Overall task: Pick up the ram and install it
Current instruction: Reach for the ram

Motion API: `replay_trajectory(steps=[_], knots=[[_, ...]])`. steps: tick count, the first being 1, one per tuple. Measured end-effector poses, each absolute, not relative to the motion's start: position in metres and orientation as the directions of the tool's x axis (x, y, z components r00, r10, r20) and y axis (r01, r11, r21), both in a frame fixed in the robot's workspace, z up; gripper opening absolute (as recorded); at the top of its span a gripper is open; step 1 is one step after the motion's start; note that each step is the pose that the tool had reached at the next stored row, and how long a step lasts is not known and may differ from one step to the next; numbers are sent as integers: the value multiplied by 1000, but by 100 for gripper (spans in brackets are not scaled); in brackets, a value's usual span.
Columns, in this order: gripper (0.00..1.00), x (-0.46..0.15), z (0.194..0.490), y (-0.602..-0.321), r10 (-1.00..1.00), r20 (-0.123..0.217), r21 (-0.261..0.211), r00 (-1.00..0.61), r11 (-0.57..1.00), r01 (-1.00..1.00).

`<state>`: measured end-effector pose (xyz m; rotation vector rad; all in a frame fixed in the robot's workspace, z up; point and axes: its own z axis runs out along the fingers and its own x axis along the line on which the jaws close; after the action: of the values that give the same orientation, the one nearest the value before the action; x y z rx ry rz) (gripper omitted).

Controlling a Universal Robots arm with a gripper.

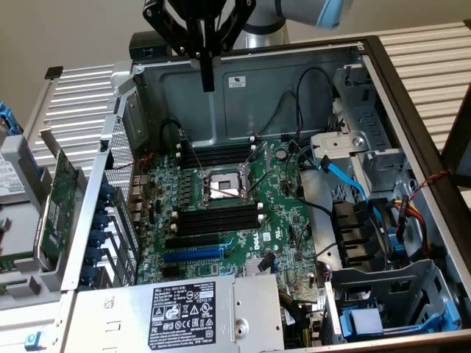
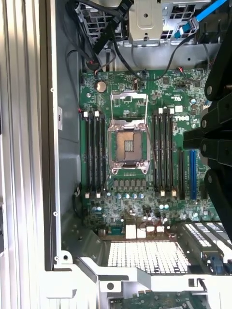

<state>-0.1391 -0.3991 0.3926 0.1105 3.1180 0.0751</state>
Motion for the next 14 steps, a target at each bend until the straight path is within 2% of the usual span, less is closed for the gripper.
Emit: replay_trajectory(steps=[9,14], knots=[[10,-170,393,-402,62,-19,48,-998,997,61],[10,-176,393,-402,28,-18,20,-999,999,28]])
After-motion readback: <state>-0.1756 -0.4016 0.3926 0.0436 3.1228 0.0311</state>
